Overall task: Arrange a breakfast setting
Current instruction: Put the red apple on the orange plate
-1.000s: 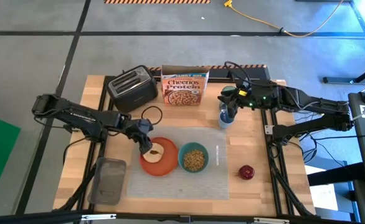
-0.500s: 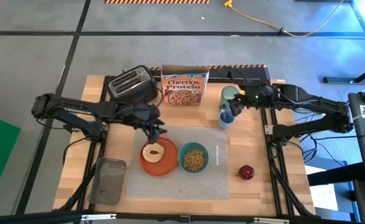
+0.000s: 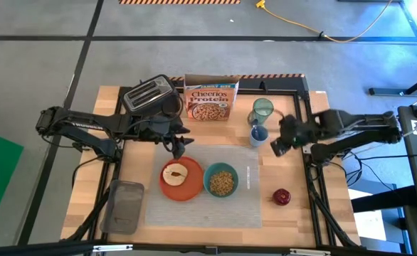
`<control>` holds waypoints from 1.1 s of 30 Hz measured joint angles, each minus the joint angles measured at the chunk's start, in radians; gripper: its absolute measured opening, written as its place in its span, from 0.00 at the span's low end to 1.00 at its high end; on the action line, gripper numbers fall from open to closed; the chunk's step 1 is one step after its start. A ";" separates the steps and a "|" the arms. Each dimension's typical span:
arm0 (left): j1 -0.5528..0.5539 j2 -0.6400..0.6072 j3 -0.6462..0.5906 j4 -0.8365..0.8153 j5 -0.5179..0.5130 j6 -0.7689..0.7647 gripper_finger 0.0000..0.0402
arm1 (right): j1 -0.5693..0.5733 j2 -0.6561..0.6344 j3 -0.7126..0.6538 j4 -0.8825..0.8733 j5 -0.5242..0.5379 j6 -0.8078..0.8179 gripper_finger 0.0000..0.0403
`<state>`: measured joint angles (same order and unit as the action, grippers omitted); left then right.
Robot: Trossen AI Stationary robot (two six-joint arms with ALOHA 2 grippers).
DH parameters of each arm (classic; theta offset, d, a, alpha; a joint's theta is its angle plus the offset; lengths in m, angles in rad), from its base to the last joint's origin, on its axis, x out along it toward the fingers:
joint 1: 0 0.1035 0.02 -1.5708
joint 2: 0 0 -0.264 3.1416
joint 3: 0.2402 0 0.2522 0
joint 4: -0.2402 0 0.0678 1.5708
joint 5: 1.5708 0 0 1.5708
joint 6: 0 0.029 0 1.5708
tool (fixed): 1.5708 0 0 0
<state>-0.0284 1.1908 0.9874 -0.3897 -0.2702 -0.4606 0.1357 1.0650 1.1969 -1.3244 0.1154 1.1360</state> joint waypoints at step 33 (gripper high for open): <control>0.170 -0.295 0.000 -0.026 -0.088 0.163 0.51 | 0.395 0.011 -0.246 0.247 -0.218 0.561 0.41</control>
<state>0.1415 0.8959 0.9874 -0.4156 -0.3584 -0.2979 0.5308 1.0757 0.9512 -1.0774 -0.1025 1.6973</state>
